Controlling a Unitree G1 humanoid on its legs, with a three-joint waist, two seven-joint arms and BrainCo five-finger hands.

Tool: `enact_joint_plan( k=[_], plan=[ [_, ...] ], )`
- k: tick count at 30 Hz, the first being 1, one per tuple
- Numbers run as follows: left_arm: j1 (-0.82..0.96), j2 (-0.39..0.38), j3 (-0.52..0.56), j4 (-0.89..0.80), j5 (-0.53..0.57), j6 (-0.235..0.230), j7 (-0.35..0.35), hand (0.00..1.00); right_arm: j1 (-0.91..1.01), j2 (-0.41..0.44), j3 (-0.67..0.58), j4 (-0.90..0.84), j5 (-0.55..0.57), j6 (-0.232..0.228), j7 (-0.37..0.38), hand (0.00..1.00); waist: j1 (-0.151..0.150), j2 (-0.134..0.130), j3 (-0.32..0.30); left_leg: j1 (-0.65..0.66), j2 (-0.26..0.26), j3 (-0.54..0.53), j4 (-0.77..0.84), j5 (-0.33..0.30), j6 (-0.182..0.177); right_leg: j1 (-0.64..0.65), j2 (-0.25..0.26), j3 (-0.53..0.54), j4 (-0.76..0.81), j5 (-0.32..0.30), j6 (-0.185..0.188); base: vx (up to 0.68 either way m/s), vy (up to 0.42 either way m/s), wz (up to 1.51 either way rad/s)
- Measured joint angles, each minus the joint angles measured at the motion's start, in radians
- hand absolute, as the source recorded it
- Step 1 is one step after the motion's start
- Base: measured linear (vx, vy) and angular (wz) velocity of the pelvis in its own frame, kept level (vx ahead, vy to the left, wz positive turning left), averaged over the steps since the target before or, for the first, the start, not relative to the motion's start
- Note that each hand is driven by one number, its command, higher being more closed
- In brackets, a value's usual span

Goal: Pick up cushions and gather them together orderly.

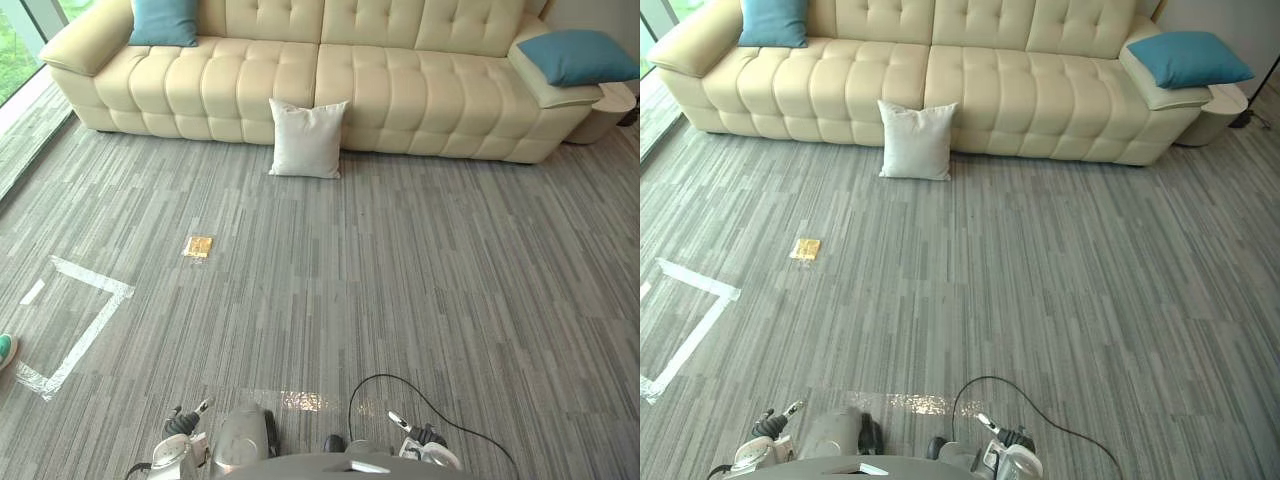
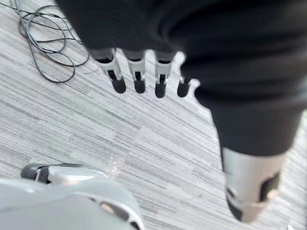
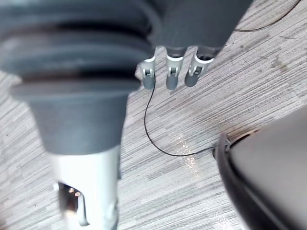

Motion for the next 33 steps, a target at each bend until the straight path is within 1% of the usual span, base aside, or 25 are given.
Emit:
enact_joint_plan(
  k=[3,6,7,8,9,10,11,12,13,14,16,17,18,19,20,21,22,24,27,28,29,30,31,32,33],
  plan=[
    [0.003,-0.003,0.001,-0.002,-0.021,0.0,0.001,0.0,0.002,-0.008,0.013,-0.001,0.019,0.002,-0.003,0.0,0.004,0.005,0.008,-0.059,0.013,-0.001,-0.121,-0.017,-0.004,0.039,-0.051,0.009,0.002,-0.039,0.029,0.25,0.16,0.01],
    [0.014,-0.009,0.001,-0.007,-0.031,-0.001,0.003,0.0,-0.002,-0.015,0.028,-0.003,0.018,0.001,-0.008,0.0,0.01,0.01,0.009,-0.087,0.009,-0.01,-0.364,0.084,-0.031,0.082,-0.108,0.022,0.002,-0.096,0.079,0.34,0.28,-0.19],
    [0.028,-0.016,0.005,-0.006,-0.032,-0.001,0.003,0.0,-0.009,-0.021,0.036,-0.003,0.018,0.001,-0.009,0.0,0.019,0.016,0.007,-0.08,0.022,-0.026,-0.452,0.181,-0.05,0.102,-0.123,0.052,-0.003,-0.129,0.104,0.64,0.57,-0.8],
    [0.037,-0.004,0.01,0.001,-0.038,-0.001,0.005,0.0,-0.022,-0.011,0.033,0.006,0.017,0.001,-0.009,0.0,0.039,-0.01,0.002,-0.095,0.005,0.0,-0.391,0.207,0.001,0.101,-0.156,0.101,-0.017,-0.15,0.072,0.47,0.426,-0.82],
    [0.036,-0.002,0.011,0.003,-0.038,-0.004,0.005,0.0,-0.032,-0.004,0.031,0.007,0.017,0.002,-0.009,0.0,0.041,-0.016,0.0,-0.109,0.005,0.002,-0.366,0.179,0.006,0.1,-0.155,0.12,-0.011,-0.144,0.059,0.52,0.357,-0.57],
    [0.027,0.009,0.011,0.018,-0.038,-0.008,0.007,0.0,-0.058,0.026,0.025,0.005,0.017,0.0,-0.007,0.0,0.035,-0.025,-0.003,-0.144,0.002,-0.002,-0.305,0.118,0.025,0.07,-0.133,0.178,0.055,-0.111,0.059,0.44,0.193,-0.16],
    [0.026,0.013,0.012,0.024,-0.039,-0.007,0.007,0.0,-0.066,0.04,0.031,0.011,0.017,0.003,-0.002,0.0,0.035,-0.041,-0.006,-0.142,-0.017,0.009,-0.279,0.087,0.048,0.058,-0.135,0.184,0.096,-0.092,0.059,0.65,0.286,-0.09],
    [0.028,0.012,0.01,0.024,-0.04,-0.007,0.008,0.0,-0.07,0.04,0.023,0.015,0.017,0.004,0.001,0.0,0.038,-0.047,-0.011,-0.135,-0.028,0.021,-0.257,0.062,0.066,0.059,-0.158,0.183,0.101,-0.074,0.066,0.64,0.297,-0.12],
    [0.041,0.015,0.003,0.031,-0.042,-0.006,0.009,0.0,-0.071,0.04,0.011,0.019,0.017,0.001,0.003,0.0,0.039,-0.065,-0.027,-0.12,-0.047,0.056,-0.221,0.026,0.09,0.068,-0.193,0.205,0.106,-0.046,0.074,0.61,0.309,-0.32],
    [0.047,0.019,-0.005,0.033,-0.051,-0.005,0.009,0.0,-0.076,0.04,-0.016,0.029,0.016,-0.001,0.006,0.0,0.038,-0.073,-0.036,-0.11,-0.065,0.058,-0.186,-0.008,0.106,0.064,-0.221,0.222,0.134,-0.015,0.112,0.49,0.256,-0.38],
    [0.047,0.026,-0.017,0.038,-0.055,-0.003,0.01,0.0,-0.077,0.036,-0.024,0.036,0.015,-0.001,0.009,0.0,0.036,-0.073,-0.036,-0.073,-0.076,0.064,-0.184,-0.038,0.116,0.039,-0.236,0.243,0.219,0.025,0.155,0.43,0.198,-0.45],
    [0.05,0.043,-0.05,0.044,-0.056,0.0,0.009,0.0,-0.076,0.035,-0.023,0.047,0.009,0.002,0.015,0.0,0.03,-0.073,-0.036,-0.008,-0.082,0.083,-0.22,-0.059,0.121,-0.036,-0.238,0.271,0.4,0.107,0.207,0.43,0.185,-0.57],
    [0.051,0.053,-0.072,0.043,-0.057,0.0,0.009,0.0,-0.063,0.041,-0.015,0.041,-0.003,0.001,0.016,0.0,0.025,-0.071,-0.035,0.072,-0.086,0.09,-0.271,-0.082,0.117,-0.132,-0.235,0.281,0.608,0.219,0.222,0.31,0.124,-0.47],
    [0.051,0.057,-0.077,0.045,-0.057,0.001,0.009,0.0,-0.063,0.038,-0.01,0.041,-0.007,-0.002,0.018,0.0,0.021,-0.068,-0.032,0.105,-0.087,0.09,-0.286,-0.094,0.117,-0.163,-0.235,0.274,0.695,0.223,0.22,0.28,0.074,-0.32],
    [0.05,0.062,-0.078,0.05,-0.058,0.002,0.01,0.0,-0.062,0.032,-0.001,0.032,-0.009,-0.002,0.017,0.0,0.011,-0.057,-0.024,0.185,-0.092,0.092,-0.316,-0.112,0.116,-0.229,-0.235,0.239,0.874,0.195,0.201,0.22,0.029,-0.14],
    [0.049,0.062,-0.078,0.05,-0.06,0.002,0.01,0.0,-0.062,0.029,0.006,0.023,-0.012,-0.002,0.017,0.0,0.006,-0.057,-0.023,0.22,-0.093,0.094,-0.332,-0.117,0.116,-0.255,-0.235,0.219,0.926,0.174,0.187,0.26,0.008,-0.2],
    [0.052,0.06,-0.078,0.051,-0.069,0.002,0.009,0.0,-0.055,0.022,0.032,0.004,-0.014,-0.002,0.018,0.0,0.001,-0.053,-0.023,0.302,-0.095,0.103,-0.38,-0.128,0.11,-0.318,-0.23,0.165,1.012,0.122,0.148,0.21,-0.011,-0.23],
    [0.039,0.058,-0.078,0.051,-0.076,0.001,0.009,0.0,-0.047,0.023,0.04,-0.027,-0.014,-0.009,0.019,0.0,-0.01,-0.049,-0.024,0.389,-0.092,0.107,-0.453,-0.137,0.099,-0.435,-0.205,0.081,1.004,0.045,0.11,0.26,-0.051,-0.15],
    [0.018,0.047,-0.074,0.052,-0.076,0.001,0.009,0.0,-0.04,0.016,0.025,-0.048,-0.013,-0.011,0.021,0.0,-0.021,-0.035,-0.015,0.466,-0.071,0.095,-0.497,-0.163,0.061,-0.542,-0.154,-0.011,0.815,0.0,0.098,0.35,-0.12,0.05],
    [0.004,0.029,-0.065,0.054,-0.076,0.001,0.008,0.0,-0.041,0.004,0.013,-0.059,-0.003,-0.015,0.023,0.0,-0.027,-0.023,-0.01,0.506,-0.06,0.085,-0.52,-0.176,0.05,-0.569,-0.121,-0.034,0.673,0.008,0.088,0.45,-0.168,0.27],
    [-0.015,0.0,-0.062,0.065,-0.075,0.001,0.007,0.0,-0.04,0.0,0.002,-0.063,-0.003,-0.021,0.023,0.0,-0.037,-0.007,-0.004,0.542,-0.047,0.075,-0.555,-0.183,0.037,-0.566,-0.087,-0.043,0.495,0.047,0.063,0.71,-0.265,0.5],
    [-0.026,-0.02,-0.054,0.067,-0.066,-0.001,0.005,0.0,-0.037,-0.004,-0.014,-0.062,-0.003,-0.02,0.023,0.0,-0.049,0.0,-0.003,0.588,-0.045,0.055,-0.595,-0.189,0.024,-0.564,-0.067,-0.042,0.318,0.108,0.058,0.56,-0.213,0.54],
    [-0.033,-0.024,-0.052,0.072,-0.066,-0.002,0.001,0.0,-0.035,-0.006,-0.018,-0.062,0.0,-0.02,0.023,0.0,-0.055,0.005,-0.001,0.612,-0.042,0.044,-0.614,-0.194,0.016,-0.563,-0.057,-0.036,0.274,0.176,0.041,0.72,-0.24,0.55],
    [-0.056,-0.056,-0.037,0.105,-0.06,0.0,-0.002,0.0,-0.039,-0.029,-0.019,-0.063,-0.004,-0.019,0.024,0.0,-0.055,0.053,0.004,0.66,-0.012,-0.003,-0.648,-0.167,0.013,-0.529,-0.023,-0.046,0.292,0.239,-0.004,0.51,-0.142,0.34],
    [-0.065,-0.062,-0.037,0.106,-0.053,-0.001,-0.011,0.0,-0.046,-0.028,-0.019,-0.064,-0.005,-0.021,0.024,0.0,-0.048,0.061,0.007,0.659,-0.013,-0.024,-0.649,-0.133,0.011,-0.539,-0.027,-0.045,0.338,0.22,-0.031,0.59,-0.196,0.35]
  ],
)
